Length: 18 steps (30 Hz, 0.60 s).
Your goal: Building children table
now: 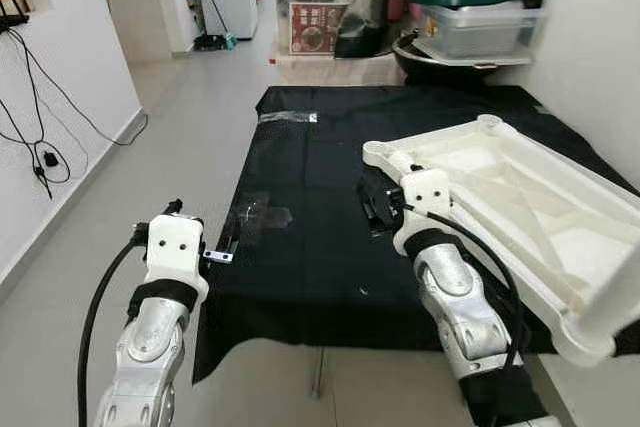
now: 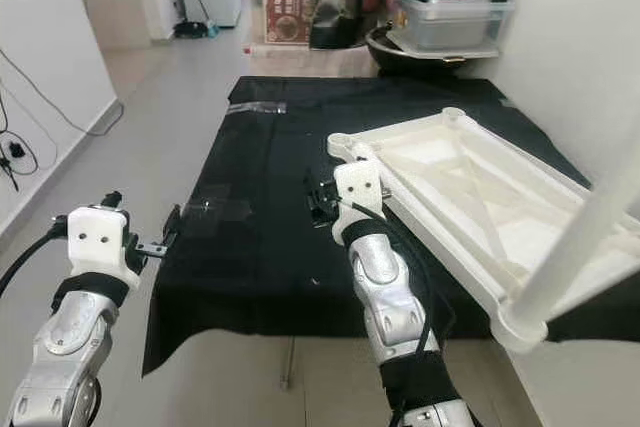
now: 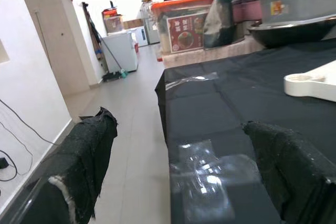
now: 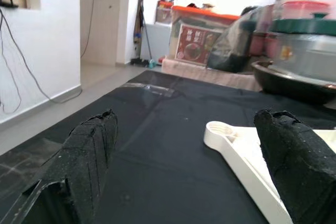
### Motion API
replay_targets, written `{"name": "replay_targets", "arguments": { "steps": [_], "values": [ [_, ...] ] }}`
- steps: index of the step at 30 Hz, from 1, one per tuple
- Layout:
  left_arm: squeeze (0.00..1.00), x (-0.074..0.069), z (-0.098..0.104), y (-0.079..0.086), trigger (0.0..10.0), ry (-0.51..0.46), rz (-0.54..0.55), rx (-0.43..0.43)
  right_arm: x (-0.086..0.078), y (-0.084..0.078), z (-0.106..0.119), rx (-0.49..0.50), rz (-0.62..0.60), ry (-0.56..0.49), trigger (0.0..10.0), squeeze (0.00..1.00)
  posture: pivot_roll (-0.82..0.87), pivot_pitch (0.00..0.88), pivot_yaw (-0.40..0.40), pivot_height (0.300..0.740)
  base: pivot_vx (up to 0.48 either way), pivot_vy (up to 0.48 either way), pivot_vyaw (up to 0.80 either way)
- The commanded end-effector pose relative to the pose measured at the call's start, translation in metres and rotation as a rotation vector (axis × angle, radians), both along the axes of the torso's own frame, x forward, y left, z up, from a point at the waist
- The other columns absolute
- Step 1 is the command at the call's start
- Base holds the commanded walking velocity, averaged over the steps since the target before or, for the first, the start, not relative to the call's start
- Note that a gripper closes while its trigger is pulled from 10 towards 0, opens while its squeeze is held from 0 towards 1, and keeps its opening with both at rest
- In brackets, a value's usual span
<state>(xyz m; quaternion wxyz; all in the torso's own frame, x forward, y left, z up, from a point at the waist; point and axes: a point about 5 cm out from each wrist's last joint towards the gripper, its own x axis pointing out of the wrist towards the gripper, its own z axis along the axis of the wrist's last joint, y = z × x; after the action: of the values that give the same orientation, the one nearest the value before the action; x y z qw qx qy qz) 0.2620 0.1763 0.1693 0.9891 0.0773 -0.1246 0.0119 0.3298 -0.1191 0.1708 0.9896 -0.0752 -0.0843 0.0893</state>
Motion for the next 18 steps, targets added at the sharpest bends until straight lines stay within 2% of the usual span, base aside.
{"name": "replay_targets", "arguments": {
  "steps": [1,13,18],
  "values": [
    [0.00,0.0013,-0.0020,-0.0027,10.0,0.007,-0.016,-0.007,0.0016,-0.0019,-0.0023,-0.017,-0.006,0.018,10.0,0.00,0.08,0.000,-0.034,0.740,0.458,0.000,0.00],
    [0.00,0.0023,-0.0013,-0.0035,10.0,0.009,-0.024,0.000,0.0044,-0.0003,-0.0029,-0.030,0.015,0.030,10.0,0.00,0.08,0.000,-0.037,0.740,0.446,0.000,0.00],
    [0.00,0.0020,-0.0020,-0.0045,10.0,0.010,-0.025,-0.008,0.0075,-0.0031,-0.0049,-0.062,0.042,0.053,10.0,0.00,0.09,0.000,-0.042,0.740,0.058,0.000,0.00]
  ]
}}
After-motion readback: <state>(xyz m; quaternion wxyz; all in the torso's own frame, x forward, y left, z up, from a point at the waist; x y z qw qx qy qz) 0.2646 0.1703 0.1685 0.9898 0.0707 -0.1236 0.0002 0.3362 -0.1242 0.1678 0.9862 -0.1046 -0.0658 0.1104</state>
